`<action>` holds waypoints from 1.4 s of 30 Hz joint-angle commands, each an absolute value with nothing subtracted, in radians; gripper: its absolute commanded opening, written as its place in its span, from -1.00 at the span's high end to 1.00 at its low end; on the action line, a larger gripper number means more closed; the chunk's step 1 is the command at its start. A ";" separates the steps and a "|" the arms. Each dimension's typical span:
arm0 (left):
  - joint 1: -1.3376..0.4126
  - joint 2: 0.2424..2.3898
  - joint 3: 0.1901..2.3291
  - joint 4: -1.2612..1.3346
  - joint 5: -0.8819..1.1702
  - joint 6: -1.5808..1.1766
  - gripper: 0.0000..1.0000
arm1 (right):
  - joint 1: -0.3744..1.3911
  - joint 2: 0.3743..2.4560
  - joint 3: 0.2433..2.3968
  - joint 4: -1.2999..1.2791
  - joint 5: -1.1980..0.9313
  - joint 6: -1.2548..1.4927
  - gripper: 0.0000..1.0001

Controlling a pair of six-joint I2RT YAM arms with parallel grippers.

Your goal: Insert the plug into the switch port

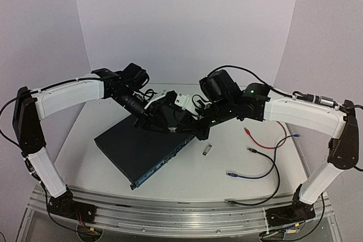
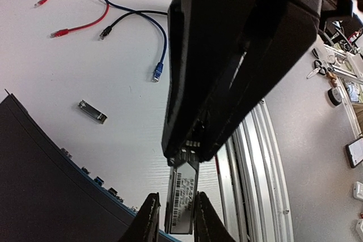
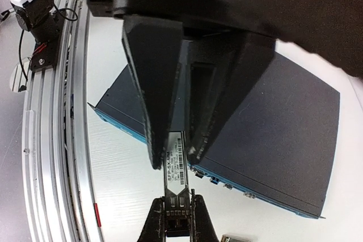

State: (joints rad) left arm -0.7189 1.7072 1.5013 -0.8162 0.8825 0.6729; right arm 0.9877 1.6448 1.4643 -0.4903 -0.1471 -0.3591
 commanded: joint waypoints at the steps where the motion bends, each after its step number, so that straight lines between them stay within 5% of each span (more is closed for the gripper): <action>1: -0.730 1.625 1.518 -0.680 0.934 0.641 0.05 | 0.998 1.656 1.453 -0.499 -0.088 -0.345 1.00; 3: -0.729 1.615 1.503 -0.658 0.920 0.622 -0.74 | 0.998 1.644 1.438 -0.483 -0.062 -0.340 1.00; 5: -0.729 1.600 1.481 -0.629 0.891 0.600 -0.99 | 0.998 1.634 1.425 -0.473 -0.022 -0.329 1.00; 16: -0.628 1.510 1.325 -0.332 0.610 0.230 -0.99 | 0.996 1.563 1.193 -0.366 0.232 -0.129 1.00; 24: -0.401 1.716 1.393 -0.292 0.511 -0.106 -0.99 | 0.991 1.532 0.951 -0.092 0.257 0.049 1.00; 42: -0.305 2.074 1.671 -0.503 0.463 0.002 -0.99 | 0.936 1.717 0.950 0.121 0.181 0.103 1.00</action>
